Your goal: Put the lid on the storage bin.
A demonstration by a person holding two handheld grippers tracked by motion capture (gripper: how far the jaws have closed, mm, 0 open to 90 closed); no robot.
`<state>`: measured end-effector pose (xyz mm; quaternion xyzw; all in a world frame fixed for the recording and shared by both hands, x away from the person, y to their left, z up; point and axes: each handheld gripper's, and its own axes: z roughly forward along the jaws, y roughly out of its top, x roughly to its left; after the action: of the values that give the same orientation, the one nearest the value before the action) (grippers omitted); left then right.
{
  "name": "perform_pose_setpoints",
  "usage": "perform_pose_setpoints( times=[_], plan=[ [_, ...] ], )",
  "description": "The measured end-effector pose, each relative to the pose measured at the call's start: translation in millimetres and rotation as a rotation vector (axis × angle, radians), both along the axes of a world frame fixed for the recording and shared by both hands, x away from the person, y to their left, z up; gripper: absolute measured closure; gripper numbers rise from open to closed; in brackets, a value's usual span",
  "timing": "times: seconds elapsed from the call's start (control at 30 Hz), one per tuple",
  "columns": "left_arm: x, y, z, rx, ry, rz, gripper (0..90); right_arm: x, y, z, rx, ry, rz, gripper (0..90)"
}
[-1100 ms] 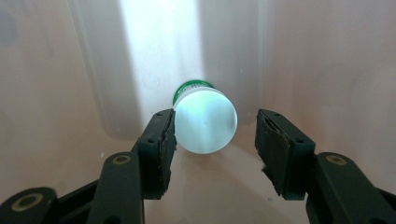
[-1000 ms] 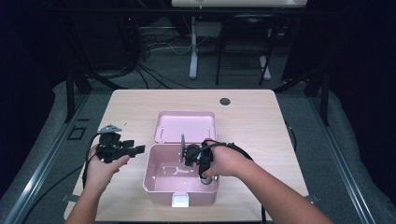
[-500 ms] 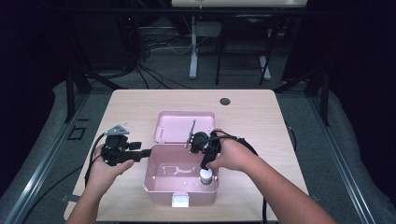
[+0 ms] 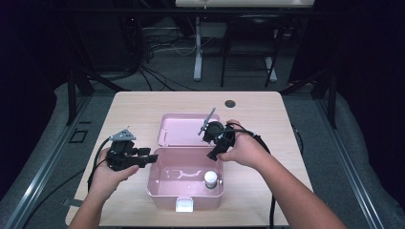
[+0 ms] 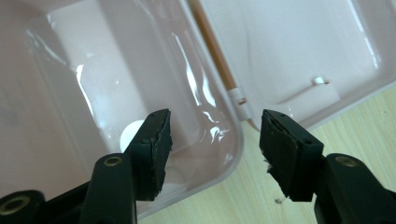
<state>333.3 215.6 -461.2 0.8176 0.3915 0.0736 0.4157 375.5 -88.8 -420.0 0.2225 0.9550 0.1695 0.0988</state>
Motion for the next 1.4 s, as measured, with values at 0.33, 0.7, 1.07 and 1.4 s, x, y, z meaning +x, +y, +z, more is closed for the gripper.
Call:
perform_pose_setpoints(
  times=[0.33,0.7,1.07,1.4],
  plan=[
    [0.3,-4.0,-3.2,0.038,-0.019,-0.007,51.3,15.7,-16.6,2.3,0.064,-0.034,-0.135,49.0],
    [0.4,-6.9,-6.6,0.049,0.012,-0.015,50.8,36.1,-32.2,0.1,0.162,-0.034,-0.286,51.3],
    [0.3,-8.4,-9.1,0.098,0.023,-0.017,60.2,55.5,-40.9,-7.3,0.192,-0.024,-0.422,63.2],
    [0.3,-7.5,-9.1,0.080,0.044,-0.005,61.1,68.2,-40.0,-15.6,0.260,-0.022,-0.555,71.7]
  ],
)
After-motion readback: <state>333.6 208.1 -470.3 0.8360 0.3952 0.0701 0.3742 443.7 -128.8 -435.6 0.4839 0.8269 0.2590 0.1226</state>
